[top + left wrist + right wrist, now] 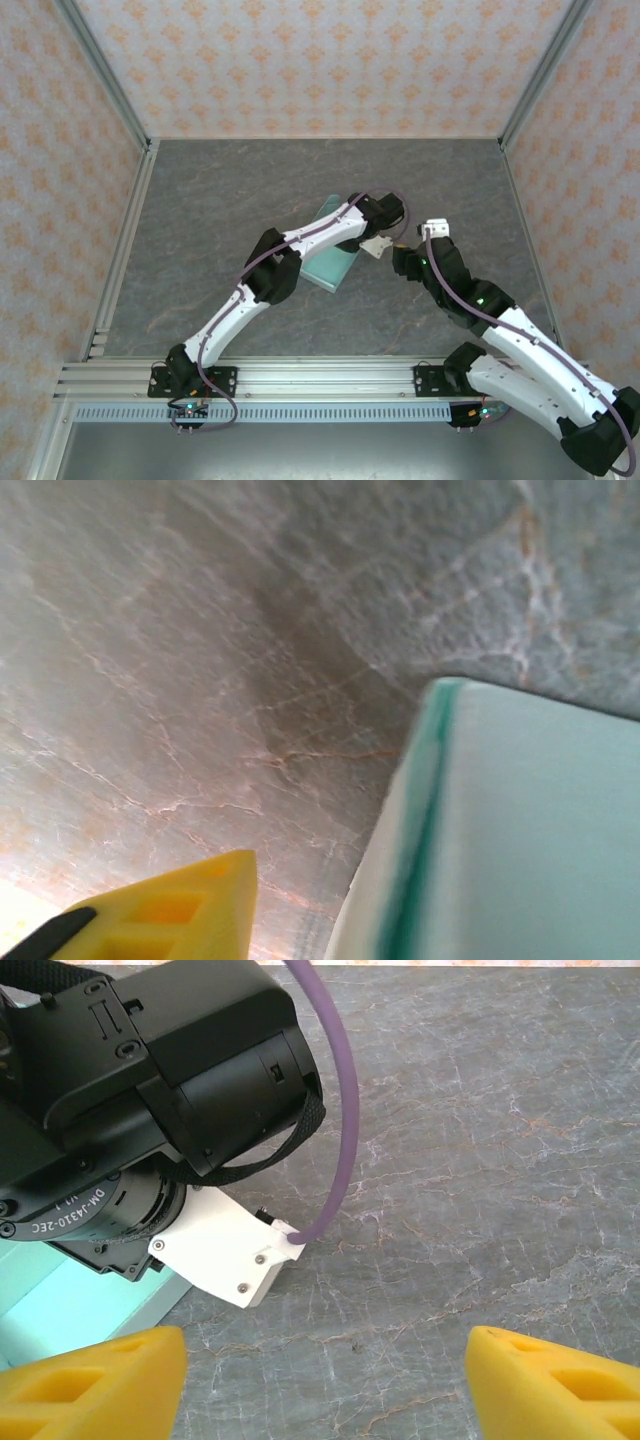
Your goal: Fold the paper box
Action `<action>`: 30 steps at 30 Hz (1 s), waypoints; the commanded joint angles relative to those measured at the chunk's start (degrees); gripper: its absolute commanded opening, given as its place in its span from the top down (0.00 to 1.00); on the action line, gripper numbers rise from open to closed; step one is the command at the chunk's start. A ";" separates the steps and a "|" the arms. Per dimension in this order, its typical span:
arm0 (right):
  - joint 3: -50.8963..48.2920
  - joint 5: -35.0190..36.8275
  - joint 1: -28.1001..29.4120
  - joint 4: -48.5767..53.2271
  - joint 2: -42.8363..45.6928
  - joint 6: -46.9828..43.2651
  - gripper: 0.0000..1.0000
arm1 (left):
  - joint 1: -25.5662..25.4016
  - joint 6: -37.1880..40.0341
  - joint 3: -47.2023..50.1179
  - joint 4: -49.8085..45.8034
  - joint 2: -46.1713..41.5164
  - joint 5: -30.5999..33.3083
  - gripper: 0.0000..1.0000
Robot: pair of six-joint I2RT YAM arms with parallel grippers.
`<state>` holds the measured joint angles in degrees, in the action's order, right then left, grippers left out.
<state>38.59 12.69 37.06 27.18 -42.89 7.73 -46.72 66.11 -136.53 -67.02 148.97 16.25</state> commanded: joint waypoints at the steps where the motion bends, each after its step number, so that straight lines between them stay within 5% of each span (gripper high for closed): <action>1: 2.46 1.58 -0.41 1.45 -0.47 -0.34 0.26 | -0.17 0.31 1.18 1.90 -2.39 -4.41 0.55; 17: 3.90 -0.40 -0.38 1.32 -1.22 0.71 0.27 | -0.08 -6.04 10.77 5.60 -15.85 -5.79 0.38; 24: 3.75 1.83 -0.41 0.78 -0.93 2.80 0.27 | 0.61 -13.56 14.93 9.59 -25.81 -18.36 0.37; 30: 2.46 0.43 -0.36 -1.37 -2.47 3.69 0.27 | 1.83 -29.72 22.53 14.70 -39.06 -26.22 0.37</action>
<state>41.01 12.86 36.91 27.18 -44.23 10.11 -45.58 46.89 -115.83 -55.51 116.33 -4.80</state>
